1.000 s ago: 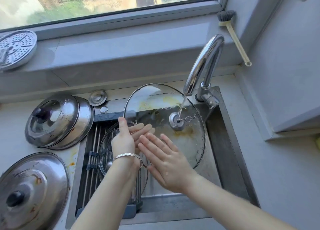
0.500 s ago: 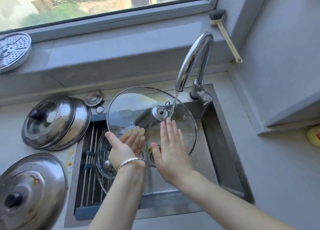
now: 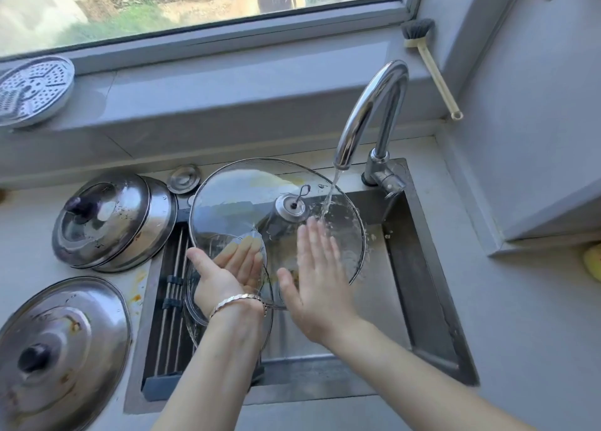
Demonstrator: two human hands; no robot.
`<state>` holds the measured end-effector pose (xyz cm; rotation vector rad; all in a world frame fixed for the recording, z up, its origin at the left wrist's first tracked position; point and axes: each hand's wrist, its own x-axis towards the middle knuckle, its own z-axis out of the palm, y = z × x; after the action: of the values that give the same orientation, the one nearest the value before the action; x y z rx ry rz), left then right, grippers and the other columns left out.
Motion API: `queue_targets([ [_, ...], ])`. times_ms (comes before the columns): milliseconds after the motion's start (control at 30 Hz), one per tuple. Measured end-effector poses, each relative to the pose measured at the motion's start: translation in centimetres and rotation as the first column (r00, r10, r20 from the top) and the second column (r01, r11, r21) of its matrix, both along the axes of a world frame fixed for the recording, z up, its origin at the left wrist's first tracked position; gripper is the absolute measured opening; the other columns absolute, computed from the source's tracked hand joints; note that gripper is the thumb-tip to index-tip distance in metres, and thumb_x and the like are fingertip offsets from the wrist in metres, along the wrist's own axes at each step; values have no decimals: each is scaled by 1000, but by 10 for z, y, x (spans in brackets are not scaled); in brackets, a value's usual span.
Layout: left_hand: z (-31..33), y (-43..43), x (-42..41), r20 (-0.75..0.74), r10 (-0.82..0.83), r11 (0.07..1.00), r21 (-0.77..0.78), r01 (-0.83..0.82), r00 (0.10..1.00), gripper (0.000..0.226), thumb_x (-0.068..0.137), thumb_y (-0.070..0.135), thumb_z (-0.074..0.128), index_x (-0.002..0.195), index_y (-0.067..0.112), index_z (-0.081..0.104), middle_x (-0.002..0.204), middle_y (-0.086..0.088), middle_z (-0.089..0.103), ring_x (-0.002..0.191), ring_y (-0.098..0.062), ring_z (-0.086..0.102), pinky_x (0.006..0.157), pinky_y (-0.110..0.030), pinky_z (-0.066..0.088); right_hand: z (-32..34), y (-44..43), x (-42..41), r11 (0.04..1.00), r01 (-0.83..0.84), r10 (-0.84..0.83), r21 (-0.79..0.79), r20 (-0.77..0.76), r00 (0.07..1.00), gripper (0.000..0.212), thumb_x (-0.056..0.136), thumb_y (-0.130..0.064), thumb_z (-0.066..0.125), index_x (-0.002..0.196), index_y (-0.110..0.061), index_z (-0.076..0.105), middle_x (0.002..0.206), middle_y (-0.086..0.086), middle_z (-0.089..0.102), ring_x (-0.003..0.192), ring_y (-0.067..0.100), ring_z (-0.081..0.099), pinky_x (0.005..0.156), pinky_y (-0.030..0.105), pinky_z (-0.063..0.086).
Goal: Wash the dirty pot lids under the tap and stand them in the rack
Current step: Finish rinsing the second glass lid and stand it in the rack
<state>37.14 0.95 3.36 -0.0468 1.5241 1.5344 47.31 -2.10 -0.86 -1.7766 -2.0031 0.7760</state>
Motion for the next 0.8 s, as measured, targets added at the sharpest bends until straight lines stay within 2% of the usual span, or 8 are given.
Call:
queue_targets([
  [67, -1, 0, 1, -4, -7, 1000, 5, 7, 1000, 56, 94, 53, 31, 76, 6, 55, 51, -2, 68, 49, -12, 68, 47, -19, 55, -5, 1, 4, 999, -46, 46, 29, -9, 999, 79, 78, -59, -2, 143, -15, -16, 147, -5, -27, 139, 7, -24, 111, 22, -20],
  [200, 0, -2, 0, 0, -5, 1000, -2, 5, 1000, 57, 94, 54, 32, 77, 5, 55, 52, -3, 69, 50, -13, 69, 47, -19, 55, -9, 30, 26, 960, 258, -267, -112, -69, 961, 73, 86, -50, 8, 149, -14, 4, 157, -1, -6, 144, 9, -10, 116, 27, -9],
  [267, 0, -1, -1, -1, -8, 1000, -6, 8, 1000, 56, 93, 54, 33, 78, 5, 55, 53, -3, 70, 52, -13, 69, 46, -19, 55, -5, 24, 18, 968, 223, -227, -114, -15, 974, 74, 86, -50, 6, 149, -11, -1, 157, 3, -10, 143, 12, -14, 115, 26, -13],
  [367, 1, 1, -1, -10, -27, 1000, -1, 27, 1000, 55, 94, 54, 33, 77, 6, 54, 52, -3, 69, 50, -13, 68, 46, -19, 54, -2, 2, 6, 1000, -16, 16, 9, -24, 1000, 77, 83, -53, 1, 148, -13, -5, 152, -4, -19, 140, 6, -21, 112, 22, -19],
  [400, 1, 1, 0, -11, -38, 999, -3, 38, 999, 55, 94, 53, 32, 76, 6, 54, 52, -3, 69, 50, -13, 68, 46, -19, 55, -5, 0, 7, 999, -40, 40, 26, -30, 999, 78, 81, -54, 0, 148, -14, -4, 151, -7, -19, 139, 4, -20, 113, 21, -18],
  [533, -3, -3, 6, -1, -60, 998, -34, 60, 998, 56, 93, 54, 32, 78, 5, 54, 51, -3, 69, 49, -13, 68, 48, -20, 56, -6, 8, 8, 982, 178, -180, -62, -28, 983, 85, 75, -56, -9, 148, -13, -8, 155, -2, -17, 135, 0, -22, 115, 27, -15],
  [667, -6, -9, 3, 0, -87, 995, -56, 87, 996, 56, 94, 53, 33, 80, 3, 55, 53, -4, 69, 50, -14, 69, 43, -18, 53, -5, -5, 6, 996, 57, -52, -66, 68, 996, 83, 75, -61, -8, 145, -16, -17, 146, -6, -29, 137, 6, -27, 111, 28, -20],
  [800, -2, -19, -7, -29, -170, 982, -87, 167, 985, 58, 93, 54, 34, 83, 2, 56, 58, -6, 71, 53, -16, 70, 44, -20, 54, -19, 40, 42, 957, 236, -240, -171, -2, 971, 63, 96, -46, 11, 149, -14, 2, 158, 0, -5, 145, 13, -8, 118, 34, -3],
])
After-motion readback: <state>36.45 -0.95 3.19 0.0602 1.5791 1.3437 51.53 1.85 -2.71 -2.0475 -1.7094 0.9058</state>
